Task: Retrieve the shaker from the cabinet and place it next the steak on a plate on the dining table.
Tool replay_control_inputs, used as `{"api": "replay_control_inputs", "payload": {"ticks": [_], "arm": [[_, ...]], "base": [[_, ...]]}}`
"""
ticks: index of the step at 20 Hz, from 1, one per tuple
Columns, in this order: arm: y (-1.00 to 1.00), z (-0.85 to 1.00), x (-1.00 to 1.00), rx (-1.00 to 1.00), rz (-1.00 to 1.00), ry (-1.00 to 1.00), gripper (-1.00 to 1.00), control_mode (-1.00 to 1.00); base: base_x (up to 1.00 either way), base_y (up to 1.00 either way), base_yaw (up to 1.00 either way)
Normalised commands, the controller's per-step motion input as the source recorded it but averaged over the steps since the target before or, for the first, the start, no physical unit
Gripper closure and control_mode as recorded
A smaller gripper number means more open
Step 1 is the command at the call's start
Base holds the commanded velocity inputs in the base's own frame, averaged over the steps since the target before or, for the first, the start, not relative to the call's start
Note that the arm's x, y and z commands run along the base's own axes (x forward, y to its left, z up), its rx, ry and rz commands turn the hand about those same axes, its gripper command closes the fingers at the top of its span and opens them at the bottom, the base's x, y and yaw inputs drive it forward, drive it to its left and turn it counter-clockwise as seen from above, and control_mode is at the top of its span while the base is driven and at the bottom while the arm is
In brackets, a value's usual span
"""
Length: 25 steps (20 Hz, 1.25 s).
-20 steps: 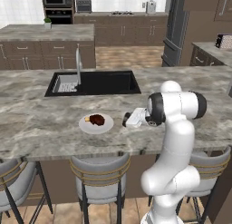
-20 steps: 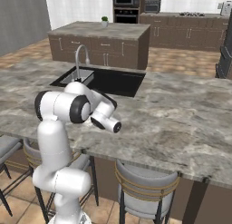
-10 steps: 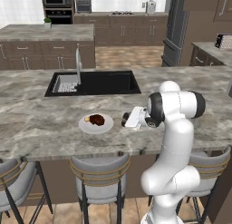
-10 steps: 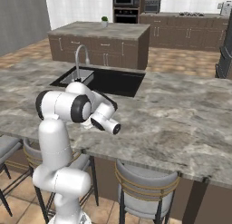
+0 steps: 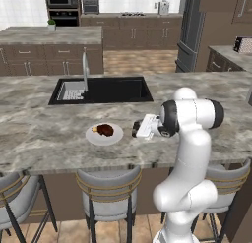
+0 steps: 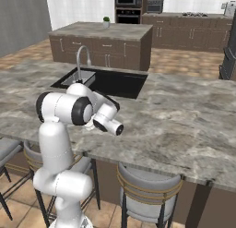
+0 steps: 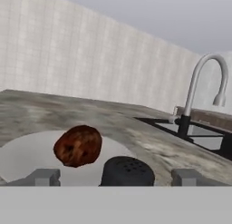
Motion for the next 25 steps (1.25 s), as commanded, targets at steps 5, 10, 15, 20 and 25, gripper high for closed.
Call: {"api": "replay_control_inputs", "payload": {"ticks": [5, 10, 15, 20, 25], "arm": [[0.0, 0.73, -0.01, 0.0, 0.01, 0.0, -1.0, -1.0], [0.0, 1.0, -0.6, -0.04, 0.06, -0.13, -1.0, -1.0], [-0.12, 1.0, -0.98, -0.21, 0.0, -0.11, -1.0, -1.0], [-0.15, 1.0, -0.99, -0.39, 0.0, 0.0, -1.0, -1.0], [-0.2, 0.92, -0.96, -0.47, 0.0, 0.0, -1.0, -1.0]], "base": [[0.0, 0.0, 0.0], [0.0, 0.0, 0.0], [0.0, 0.0, 0.0], [0.0, 0.0, 0.0], [0.0, 0.0, 0.0]]}}
